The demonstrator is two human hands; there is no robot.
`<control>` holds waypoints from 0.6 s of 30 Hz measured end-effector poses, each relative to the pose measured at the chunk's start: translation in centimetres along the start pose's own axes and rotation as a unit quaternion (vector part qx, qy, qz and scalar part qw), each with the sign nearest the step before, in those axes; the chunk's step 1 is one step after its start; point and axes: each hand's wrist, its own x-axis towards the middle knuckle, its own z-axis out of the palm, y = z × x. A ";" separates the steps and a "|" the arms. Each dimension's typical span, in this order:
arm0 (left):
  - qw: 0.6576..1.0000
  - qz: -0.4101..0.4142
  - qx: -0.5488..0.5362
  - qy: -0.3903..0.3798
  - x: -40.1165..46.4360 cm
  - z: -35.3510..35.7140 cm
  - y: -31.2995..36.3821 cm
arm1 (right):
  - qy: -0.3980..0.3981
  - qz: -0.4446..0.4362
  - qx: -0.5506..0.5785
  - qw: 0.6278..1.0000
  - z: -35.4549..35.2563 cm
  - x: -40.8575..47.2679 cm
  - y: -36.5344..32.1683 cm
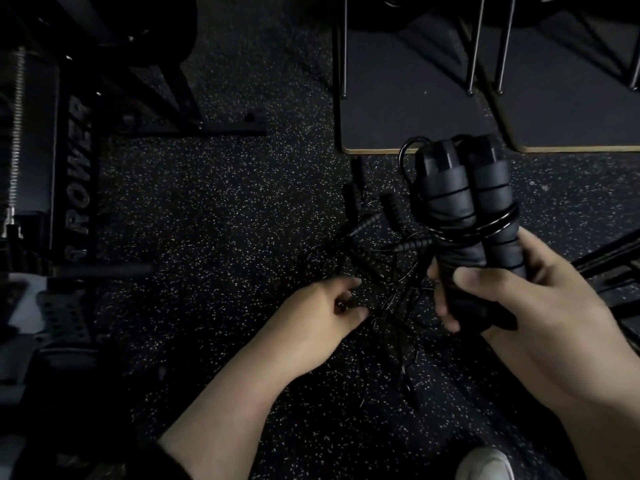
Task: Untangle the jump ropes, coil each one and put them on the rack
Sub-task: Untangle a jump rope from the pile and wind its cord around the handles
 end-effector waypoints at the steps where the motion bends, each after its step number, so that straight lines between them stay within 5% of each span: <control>1: 1.000 -0.001 0.007 -0.019 0.1 0.3 -0.1 | -0.007 -0.002 0.005 1.000 0.0 0.0 -0.1; 6: 0.993 -0.021 0.009 -0.120 0.4 1.6 0.0 | -0.023 -0.017 0.022 0.999 0.3 0.1 -0.7; 13: 0.996 -0.046 -0.082 0.012 1.6 2.5 0.0 | -0.045 -0.044 0.032 0.997 0.8 0.1 -1.5; 18: 0.934 -0.191 -0.294 0.070 1.8 3.3 -1.0 | -0.050 -0.079 0.042 0.995 0.2 -0.1 -2.4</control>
